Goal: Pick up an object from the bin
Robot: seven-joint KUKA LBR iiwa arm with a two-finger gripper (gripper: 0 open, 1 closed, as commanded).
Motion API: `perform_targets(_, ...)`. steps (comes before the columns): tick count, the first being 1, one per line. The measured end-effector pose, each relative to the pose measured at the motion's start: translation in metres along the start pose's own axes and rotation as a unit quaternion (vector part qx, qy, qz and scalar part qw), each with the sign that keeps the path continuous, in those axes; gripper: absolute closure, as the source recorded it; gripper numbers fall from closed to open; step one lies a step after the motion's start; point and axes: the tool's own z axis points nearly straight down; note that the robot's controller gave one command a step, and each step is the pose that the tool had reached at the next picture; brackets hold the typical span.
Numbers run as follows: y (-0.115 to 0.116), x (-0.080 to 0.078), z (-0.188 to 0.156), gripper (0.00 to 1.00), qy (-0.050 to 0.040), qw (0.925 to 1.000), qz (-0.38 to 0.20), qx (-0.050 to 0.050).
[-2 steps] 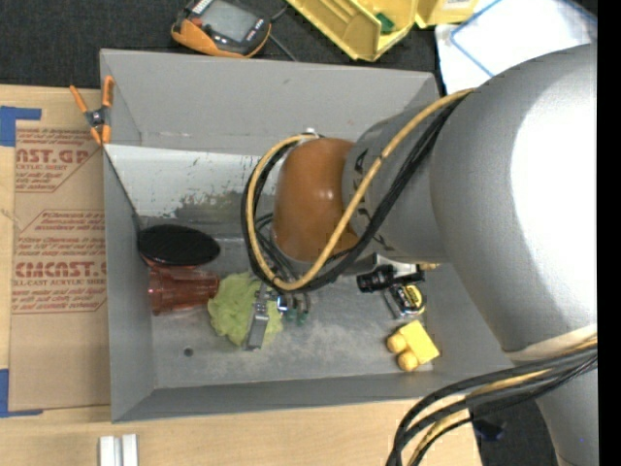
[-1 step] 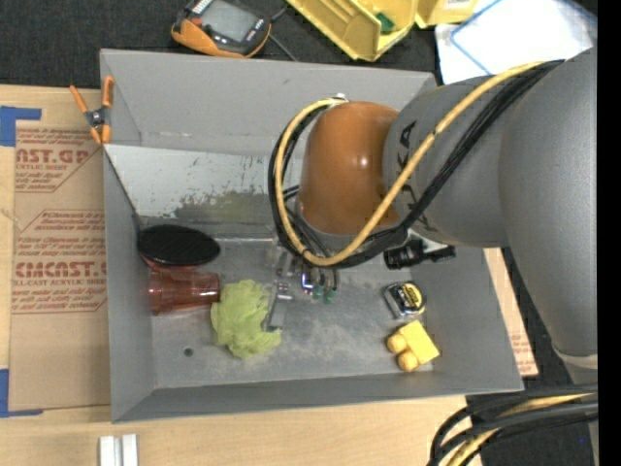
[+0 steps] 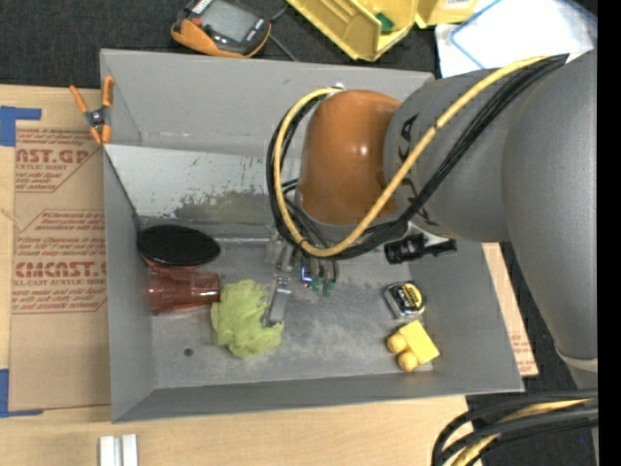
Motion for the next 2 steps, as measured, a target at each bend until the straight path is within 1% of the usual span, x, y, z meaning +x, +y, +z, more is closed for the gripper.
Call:
perform_targets(1,0.061,-0.008,-0.089,0.00,-0.0063,0.9990,-0.044,-0.004)
perform_targets(2,0.032,0.001,0.006,0.00,-0.0019,0.9989,-0.047,0.000)
